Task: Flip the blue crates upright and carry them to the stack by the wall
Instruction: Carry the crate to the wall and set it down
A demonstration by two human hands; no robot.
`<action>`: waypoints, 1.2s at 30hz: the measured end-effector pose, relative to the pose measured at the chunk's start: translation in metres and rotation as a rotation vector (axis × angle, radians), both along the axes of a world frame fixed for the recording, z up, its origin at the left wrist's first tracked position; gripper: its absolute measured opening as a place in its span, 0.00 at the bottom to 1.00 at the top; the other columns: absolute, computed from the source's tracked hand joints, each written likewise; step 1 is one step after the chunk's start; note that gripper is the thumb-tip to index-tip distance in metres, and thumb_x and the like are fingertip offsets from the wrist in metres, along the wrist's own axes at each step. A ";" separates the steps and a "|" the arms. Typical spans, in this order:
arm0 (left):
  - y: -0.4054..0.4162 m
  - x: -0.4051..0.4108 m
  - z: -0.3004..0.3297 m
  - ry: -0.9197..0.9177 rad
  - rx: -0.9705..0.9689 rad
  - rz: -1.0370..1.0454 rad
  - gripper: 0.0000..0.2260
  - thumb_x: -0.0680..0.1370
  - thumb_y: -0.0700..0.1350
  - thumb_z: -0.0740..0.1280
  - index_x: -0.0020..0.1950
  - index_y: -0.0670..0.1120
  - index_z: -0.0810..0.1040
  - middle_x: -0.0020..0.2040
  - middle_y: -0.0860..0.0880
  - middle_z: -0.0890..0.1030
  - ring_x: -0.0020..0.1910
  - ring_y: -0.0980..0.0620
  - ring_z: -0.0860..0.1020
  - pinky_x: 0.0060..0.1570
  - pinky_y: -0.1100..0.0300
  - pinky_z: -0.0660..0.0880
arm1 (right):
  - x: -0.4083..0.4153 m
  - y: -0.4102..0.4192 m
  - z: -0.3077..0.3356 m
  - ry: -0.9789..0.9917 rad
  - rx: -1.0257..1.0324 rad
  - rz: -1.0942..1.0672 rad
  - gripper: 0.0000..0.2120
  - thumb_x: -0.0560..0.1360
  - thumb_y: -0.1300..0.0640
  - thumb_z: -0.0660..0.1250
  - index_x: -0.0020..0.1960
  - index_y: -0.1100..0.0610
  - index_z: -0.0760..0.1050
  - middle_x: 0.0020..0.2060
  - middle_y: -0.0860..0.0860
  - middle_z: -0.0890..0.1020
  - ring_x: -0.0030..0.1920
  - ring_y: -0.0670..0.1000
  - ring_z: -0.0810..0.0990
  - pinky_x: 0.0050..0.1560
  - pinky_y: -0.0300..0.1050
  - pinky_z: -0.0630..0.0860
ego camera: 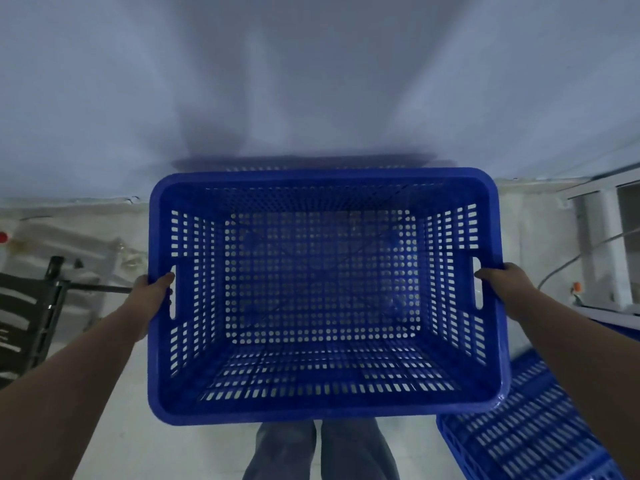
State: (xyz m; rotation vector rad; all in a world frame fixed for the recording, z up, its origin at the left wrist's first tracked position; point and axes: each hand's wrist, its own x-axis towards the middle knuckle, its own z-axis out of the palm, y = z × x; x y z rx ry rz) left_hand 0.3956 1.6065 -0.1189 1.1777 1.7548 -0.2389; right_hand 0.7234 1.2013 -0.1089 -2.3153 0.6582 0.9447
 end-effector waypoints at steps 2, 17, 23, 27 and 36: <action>0.000 0.004 -0.013 0.011 -0.003 -0.004 0.24 0.80 0.50 0.61 0.72 0.39 0.63 0.56 0.39 0.75 0.50 0.43 0.73 0.51 0.48 0.70 | 0.006 0.002 -0.010 0.004 0.010 0.001 0.21 0.76 0.64 0.64 0.67 0.68 0.67 0.52 0.62 0.75 0.49 0.62 0.75 0.60 0.64 0.73; 0.018 0.017 -0.051 0.019 -0.050 0.042 0.26 0.78 0.52 0.64 0.72 0.43 0.65 0.67 0.39 0.74 0.61 0.35 0.76 0.59 0.37 0.73 | 0.031 0.015 -0.053 0.069 0.033 -0.018 0.24 0.75 0.64 0.64 0.70 0.65 0.64 0.64 0.64 0.74 0.51 0.61 0.75 0.55 0.61 0.74; 0.013 0.020 -0.051 0.022 -0.038 0.025 0.26 0.79 0.51 0.64 0.74 0.43 0.62 0.68 0.38 0.72 0.63 0.35 0.74 0.61 0.39 0.71 | 0.036 0.018 -0.048 0.048 0.059 0.015 0.23 0.76 0.66 0.63 0.70 0.66 0.64 0.57 0.62 0.74 0.50 0.60 0.73 0.52 0.56 0.72; 0.008 0.021 -0.050 0.042 -0.011 -0.021 0.28 0.78 0.51 0.64 0.75 0.43 0.60 0.70 0.38 0.70 0.64 0.34 0.73 0.62 0.38 0.71 | 0.031 0.018 -0.047 0.027 0.054 0.040 0.24 0.76 0.65 0.64 0.70 0.64 0.63 0.64 0.64 0.74 0.52 0.62 0.75 0.55 0.60 0.74; -0.010 0.062 0.038 0.077 0.098 -0.424 0.23 0.78 0.45 0.63 0.71 0.39 0.65 0.60 0.36 0.77 0.52 0.37 0.77 0.52 0.46 0.74 | 0.009 0.048 0.036 -0.028 -0.069 0.377 0.21 0.75 0.60 0.64 0.65 0.66 0.67 0.58 0.64 0.77 0.51 0.61 0.77 0.56 0.55 0.74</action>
